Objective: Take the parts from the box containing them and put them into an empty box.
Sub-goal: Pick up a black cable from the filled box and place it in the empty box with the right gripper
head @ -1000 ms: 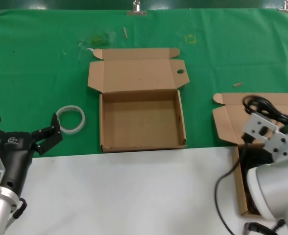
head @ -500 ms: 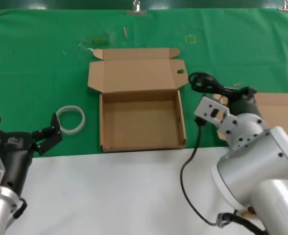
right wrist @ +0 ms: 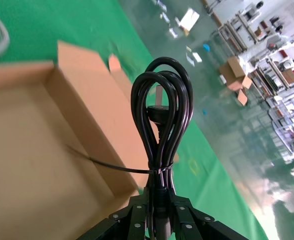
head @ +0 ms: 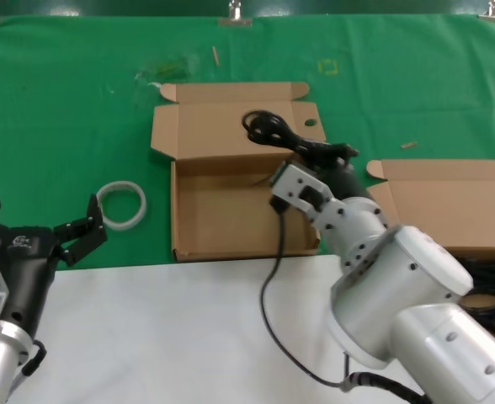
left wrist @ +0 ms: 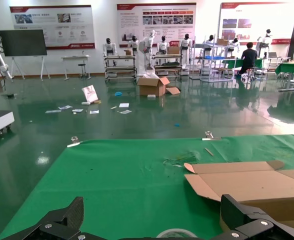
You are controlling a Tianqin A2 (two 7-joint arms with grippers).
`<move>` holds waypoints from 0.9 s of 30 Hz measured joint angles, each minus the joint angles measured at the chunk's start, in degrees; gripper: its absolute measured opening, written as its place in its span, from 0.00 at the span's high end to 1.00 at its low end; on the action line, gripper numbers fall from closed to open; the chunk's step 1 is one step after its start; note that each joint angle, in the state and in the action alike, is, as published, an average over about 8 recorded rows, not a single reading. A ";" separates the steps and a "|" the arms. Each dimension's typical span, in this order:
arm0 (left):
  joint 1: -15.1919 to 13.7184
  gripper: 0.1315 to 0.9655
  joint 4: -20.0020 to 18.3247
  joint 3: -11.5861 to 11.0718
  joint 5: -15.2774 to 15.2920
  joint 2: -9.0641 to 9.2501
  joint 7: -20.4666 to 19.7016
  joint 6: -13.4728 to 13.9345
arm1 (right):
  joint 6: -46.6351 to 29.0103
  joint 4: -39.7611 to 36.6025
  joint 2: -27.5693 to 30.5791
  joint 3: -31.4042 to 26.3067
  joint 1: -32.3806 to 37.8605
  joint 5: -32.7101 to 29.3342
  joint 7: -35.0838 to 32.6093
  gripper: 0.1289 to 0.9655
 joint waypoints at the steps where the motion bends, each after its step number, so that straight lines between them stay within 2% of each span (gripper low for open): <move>1: 0.00 0.00 0.00 0.00 0.00 0.00 0.00 0.00 | -0.65 -0.25 0.04 -1.40 0.58 0.02 2.10 0.92; 10: 0.00 0.00 0.00 0.00 0.00 0.00 0.00 0.00 | -4.15 -1.28 0.46 -16.58 7.77 0.10 22.09 0.92; 14: 0.00 0.00 0.00 0.00 0.00 0.00 0.00 0.00 | -3.95 -1.83 0.48 -20.46 9.20 0.11 26.10 0.92; 18: 0.00 0.00 0.00 0.00 0.00 0.00 0.00 0.00 | -2.69 -2.20 0.49 -18.76 7.34 0.11 23.25 0.92; 27: 0.00 0.00 0.00 0.00 0.00 0.00 0.00 0.00 | 0.03 -1.28 0.69 -6.04 -0.40 0.11 8.20 0.92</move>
